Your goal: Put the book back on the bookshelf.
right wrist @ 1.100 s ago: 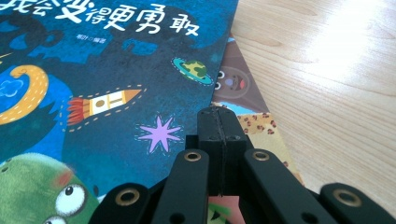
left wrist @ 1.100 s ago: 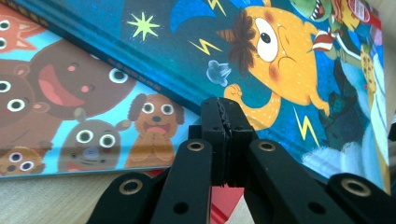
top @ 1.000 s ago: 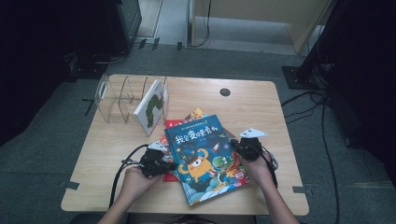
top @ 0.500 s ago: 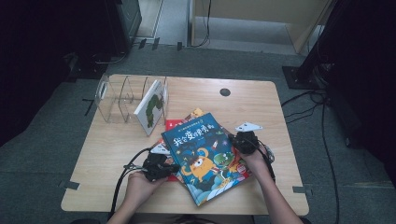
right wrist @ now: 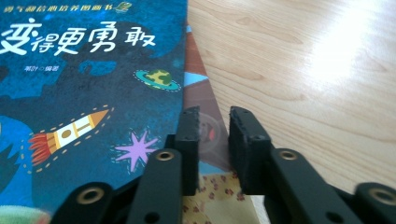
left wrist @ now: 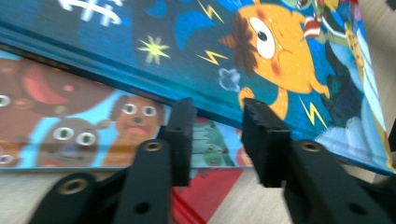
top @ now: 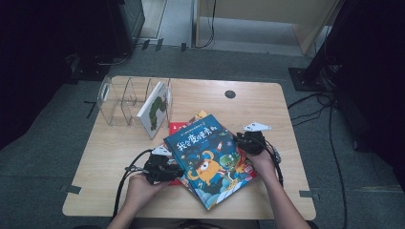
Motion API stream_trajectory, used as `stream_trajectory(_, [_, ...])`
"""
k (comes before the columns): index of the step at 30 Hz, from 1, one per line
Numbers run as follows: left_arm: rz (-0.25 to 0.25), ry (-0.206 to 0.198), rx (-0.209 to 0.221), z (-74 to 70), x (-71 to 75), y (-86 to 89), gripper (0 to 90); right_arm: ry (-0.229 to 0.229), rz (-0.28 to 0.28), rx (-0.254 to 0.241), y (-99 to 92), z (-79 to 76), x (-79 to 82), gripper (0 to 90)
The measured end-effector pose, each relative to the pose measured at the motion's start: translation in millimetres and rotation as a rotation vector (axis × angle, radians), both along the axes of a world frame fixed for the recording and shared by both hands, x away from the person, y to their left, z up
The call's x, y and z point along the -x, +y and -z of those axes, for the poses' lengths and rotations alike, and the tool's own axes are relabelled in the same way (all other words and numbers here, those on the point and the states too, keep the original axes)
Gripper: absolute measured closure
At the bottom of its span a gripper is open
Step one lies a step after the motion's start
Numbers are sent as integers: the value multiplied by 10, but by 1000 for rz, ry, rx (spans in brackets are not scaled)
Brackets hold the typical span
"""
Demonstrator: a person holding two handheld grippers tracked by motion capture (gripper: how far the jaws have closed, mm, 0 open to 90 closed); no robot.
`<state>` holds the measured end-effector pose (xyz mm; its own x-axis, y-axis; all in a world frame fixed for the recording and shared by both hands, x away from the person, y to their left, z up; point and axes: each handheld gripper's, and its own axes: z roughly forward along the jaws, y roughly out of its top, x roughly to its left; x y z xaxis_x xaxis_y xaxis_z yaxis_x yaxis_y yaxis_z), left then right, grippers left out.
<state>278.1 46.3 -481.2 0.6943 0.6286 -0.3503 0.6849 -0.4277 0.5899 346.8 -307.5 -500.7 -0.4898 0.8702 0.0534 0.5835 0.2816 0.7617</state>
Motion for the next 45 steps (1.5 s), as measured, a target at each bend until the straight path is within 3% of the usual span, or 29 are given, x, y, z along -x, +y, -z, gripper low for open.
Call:
stream_trajectory(7, [-10,-48,32,-42,-171,151,429,26,25,-17,-119,-26,59,566])
stream_trajectory(10, [-1,-69,-7,-28,-232,178,404,34,21,-65,-185,-42,119,490])
stream_trajectory(13, [-1,-70,-24,-25,-294,202,390,48,-4,-67,-209,-46,194,448])
stream_trajectory(15, [-2,-68,-10,-21,-357,234,384,50,-20,-61,-218,-49,266,438])
stream_trajectory(19, [8,-56,-17,-12,-451,258,383,55,-28,-58,-228,-52,334,428])
stream_trajectory(20, [17,-53,-24,-13,-474,257,385,62,-35,-71,-246,-53,414,428])
stream_trajectory(22, [37,-80,-47,-13,-522,254,384,63,-43,-75,-253,-45,475,428])
stream_trajectory(25, [34,-78,-51,1,-596,256,384,58,-52,-70,-256,-41,568,427])
stream_trajectory(28, [27,-58,-25,0,-674,273,392,50,-59,-81,-268,-24,648,425])
stream_trajectory(32, [21,-63,-2,-16,-761,313,393,42,-57,-101,-308,-1,756,426])
stream_trajectory(38, [-12,-68,-12,-20,-887,373,393,59,-63,-109,-374,-1,947,424])
stream_trajectory(41, [-19,-68,21,-18,-923,403,395,53,-77,-103,-407,1,1043,418])
stream_trajectory(43, [-25,-53,22,-24,-947,410,397,60,-78,-111,-428,2,1103,417])
stream_trajectory(45, [-26,-62,7,-31,-955,406,398,61,-78,-110,-439,2,1131,417])
